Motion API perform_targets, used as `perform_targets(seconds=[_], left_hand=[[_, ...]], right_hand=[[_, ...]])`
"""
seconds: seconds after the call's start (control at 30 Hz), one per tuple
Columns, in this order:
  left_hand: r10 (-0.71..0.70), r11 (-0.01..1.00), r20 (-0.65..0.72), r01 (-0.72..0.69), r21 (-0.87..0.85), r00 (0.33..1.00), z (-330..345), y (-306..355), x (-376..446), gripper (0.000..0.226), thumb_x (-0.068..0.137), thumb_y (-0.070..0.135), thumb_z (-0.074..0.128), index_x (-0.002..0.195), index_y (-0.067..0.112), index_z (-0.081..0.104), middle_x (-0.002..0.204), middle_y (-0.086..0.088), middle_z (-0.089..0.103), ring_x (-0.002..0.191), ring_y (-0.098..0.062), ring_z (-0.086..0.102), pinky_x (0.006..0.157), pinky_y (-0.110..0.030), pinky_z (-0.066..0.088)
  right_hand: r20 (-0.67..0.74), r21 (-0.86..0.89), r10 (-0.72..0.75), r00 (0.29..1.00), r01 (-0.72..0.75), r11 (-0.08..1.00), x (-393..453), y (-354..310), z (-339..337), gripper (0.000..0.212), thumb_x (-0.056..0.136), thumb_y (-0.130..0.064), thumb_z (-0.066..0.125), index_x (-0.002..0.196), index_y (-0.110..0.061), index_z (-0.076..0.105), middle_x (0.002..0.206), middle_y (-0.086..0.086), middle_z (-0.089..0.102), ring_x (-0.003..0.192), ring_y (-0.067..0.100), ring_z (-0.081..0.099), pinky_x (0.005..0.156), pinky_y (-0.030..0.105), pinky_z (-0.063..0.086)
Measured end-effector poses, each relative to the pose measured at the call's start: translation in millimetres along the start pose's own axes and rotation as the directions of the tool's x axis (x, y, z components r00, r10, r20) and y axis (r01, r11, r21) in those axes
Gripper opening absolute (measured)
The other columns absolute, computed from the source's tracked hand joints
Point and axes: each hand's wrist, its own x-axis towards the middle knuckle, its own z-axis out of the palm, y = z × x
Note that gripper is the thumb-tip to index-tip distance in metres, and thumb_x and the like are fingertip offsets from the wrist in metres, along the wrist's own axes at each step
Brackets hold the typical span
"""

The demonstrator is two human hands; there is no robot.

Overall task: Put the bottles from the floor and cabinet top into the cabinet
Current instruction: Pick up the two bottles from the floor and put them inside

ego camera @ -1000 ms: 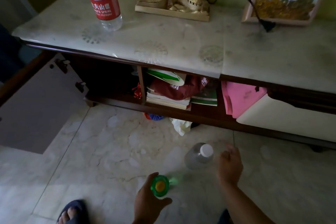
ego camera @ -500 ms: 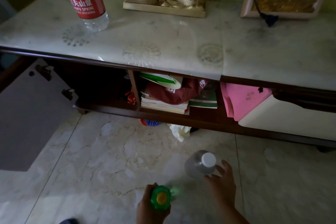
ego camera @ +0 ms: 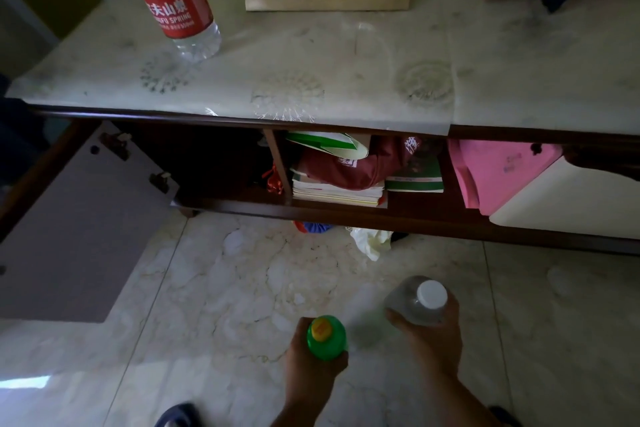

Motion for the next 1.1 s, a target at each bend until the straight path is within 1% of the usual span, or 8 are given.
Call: perform_targets(seconds=[0.17, 0.33, 0.47, 0.57, 0.7, 0.8, 0.93, 1.1], left_hand=[[-0.008, 1.000, -0.022, 0.008, 0.013, 1.000, -7.4, 4.1, -0.4, 0.050, 0.045, 0.023, 0.089, 0.085, 0.031, 0.059, 0.076, 0.011, 0.071, 0.075, 0.008, 0.063, 0.052, -0.008, 0.047], [0.018, 1.000, -0.033, -0.018, 0.005, 0.999, -18.8, 12.6, 3.5, 0.052, 0.050, 0.018, 0.091, 0.086, 0.034, 0.057, 0.080, 0.014, 0.068, 0.082, 0.014, 0.060, 0.059, 0.000, 0.045], [0.025, 1.000, -0.040, -0.025, 0.018, 0.999, -37.1, 23.9, 8.7, 0.056, 0.050, 0.019, 0.092, 0.085, 0.039, 0.054, 0.082, 0.020, 0.064, 0.078, 0.008, 0.059, 0.054, -0.003, 0.043], [0.016, 1.000, -0.030, -0.016, 0.011, 0.999, -53.8, 30.9, 8.9, 0.058, 0.051, 0.018, 0.091, 0.091, 0.039, 0.053, 0.088, 0.018, 0.064, 0.085, -0.001, 0.059, 0.064, -0.008, 0.040], [0.009, 0.999, -0.040, -0.008, 0.046, 0.999, -80.7, 36.5, -1.6, 0.055, 0.056, 0.019, 0.089, 0.101, 0.027, 0.058, 0.093, 0.012, 0.065, 0.093, -0.011, 0.062, 0.075, -0.020, 0.047], [0.010, 0.998, -0.048, -0.007, 0.061, 0.999, -106.3, 47.5, -9.3, 0.056, 0.060, 0.019, 0.087, 0.108, 0.025, 0.059, 0.096, 0.013, 0.063, 0.096, -0.010, 0.060, 0.081, -0.023, 0.046], [0.013, 0.995, -0.076, -0.005, 0.102, 0.997, -148.3, 70.5, -15.7, 0.054, 0.062, 0.026, 0.085, 0.109, 0.025, 0.060, 0.096, 0.008, 0.067, 0.087, -0.009, 0.062, 0.072, -0.023, 0.049], [0.082, 0.988, -0.133, -0.063, 0.143, 0.988, -206.2, 96.8, -25.1, 0.055, 0.060, 0.035, 0.083, 0.109, 0.027, 0.059, 0.078, 0.015, 0.060, 0.070, -0.001, 0.057, 0.056, -0.018, 0.044]], right_hand=[[-0.055, -0.055, -0.066, 0.996, 0.063, 0.996, 1.5, -3.3, 0.6, 0.093, 0.039, -0.034, 0.097, 0.114, -0.046, 0.045, 0.093, -0.012, 0.060, 0.097, 0.027, 0.064, 0.084, 0.034, 0.045], [-0.046, -0.099, -0.085, 0.995, 0.080, 0.992, 1.9, -10.2, -3.3, 0.084, 0.042, -0.038, 0.095, 0.107, -0.050, 0.044, 0.080, -0.021, 0.056, 0.086, 0.020, 0.060, 0.079, 0.034, 0.046], [-0.021, -0.147, -0.070, 0.997, 0.066, 0.987, -13.9, -21.0, -1.2, 0.084, 0.039, -0.046, 0.091, 0.111, -0.047, 0.047, 0.093, -0.009, 0.068, 0.090, 0.024, 0.065, 0.083, 0.041, 0.054], [0.093, -0.165, -0.179, 0.979, 0.193, 0.967, -27.0, -34.4, 0.9, 0.084, 0.040, -0.043, 0.093, 0.110, -0.045, 0.047, 0.100, -0.008, 0.068, 0.097, 0.024, 0.064, 0.085, 0.043, 0.055], [0.166, -0.152, -0.263, 0.950, 0.288, 0.945, -59.9, -78.5, 13.7, 0.085, 0.041, -0.031, 0.095, 0.099, -0.058, 0.040, 0.100, -0.019, 0.056, 0.105, 0.017, 0.058, 0.082, 0.035, 0.049], [0.186, -0.135, -0.263, 0.947, 0.290, 0.947, -92.4, -114.9, 21.0, 0.091, 0.045, -0.027, 0.095, 0.112, -0.054, 0.040, 0.118, -0.010, 0.060, 0.115, 0.020, 0.056, 0.089, 0.042, 0.049], [0.248, -0.088, -0.350, 0.903, 0.381, 0.920, -123.1, -155.5, 17.5, 0.083, 0.048, -0.028, 0.095, 0.118, -0.037, 0.051, 0.108, -0.009, 0.062, 0.093, 0.011, 0.055, 0.066, 0.023, 0.044], [0.322, -0.076, -0.464, 0.825, 0.511, 0.856, -166.3, -204.6, 3.2, 0.071, 0.047, -0.028, 0.096, 0.102, -0.034, 0.052, 0.082, -0.022, 0.053, 0.072, -0.004, 0.050, 0.057, 0.016, 0.037]])
